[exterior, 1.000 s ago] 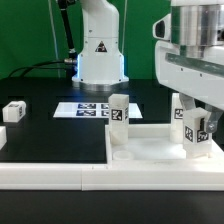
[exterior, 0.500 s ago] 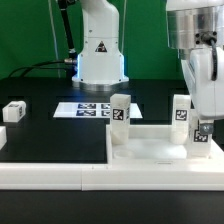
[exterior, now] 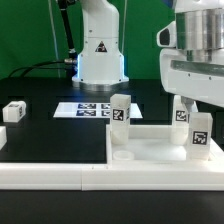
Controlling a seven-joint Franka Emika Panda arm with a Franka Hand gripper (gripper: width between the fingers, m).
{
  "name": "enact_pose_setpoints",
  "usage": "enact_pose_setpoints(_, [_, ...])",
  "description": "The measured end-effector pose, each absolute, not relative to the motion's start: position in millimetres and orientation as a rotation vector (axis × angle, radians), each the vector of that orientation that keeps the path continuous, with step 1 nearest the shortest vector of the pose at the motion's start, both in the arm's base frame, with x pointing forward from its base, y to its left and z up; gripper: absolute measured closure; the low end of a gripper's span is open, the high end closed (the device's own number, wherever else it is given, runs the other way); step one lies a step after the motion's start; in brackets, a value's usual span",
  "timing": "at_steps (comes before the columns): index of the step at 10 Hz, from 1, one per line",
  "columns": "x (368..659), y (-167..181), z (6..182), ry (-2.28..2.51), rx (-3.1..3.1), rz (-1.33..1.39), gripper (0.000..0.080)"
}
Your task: Assemble square table
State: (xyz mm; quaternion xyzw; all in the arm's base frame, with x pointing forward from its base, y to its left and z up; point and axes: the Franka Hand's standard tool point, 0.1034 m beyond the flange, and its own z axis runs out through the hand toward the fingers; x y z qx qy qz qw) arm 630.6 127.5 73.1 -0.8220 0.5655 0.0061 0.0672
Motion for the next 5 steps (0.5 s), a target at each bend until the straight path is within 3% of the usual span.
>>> enact_pose_setpoints(5, [630.7,125.5,73.0,1.035,-2.858,-0.048,0.015])
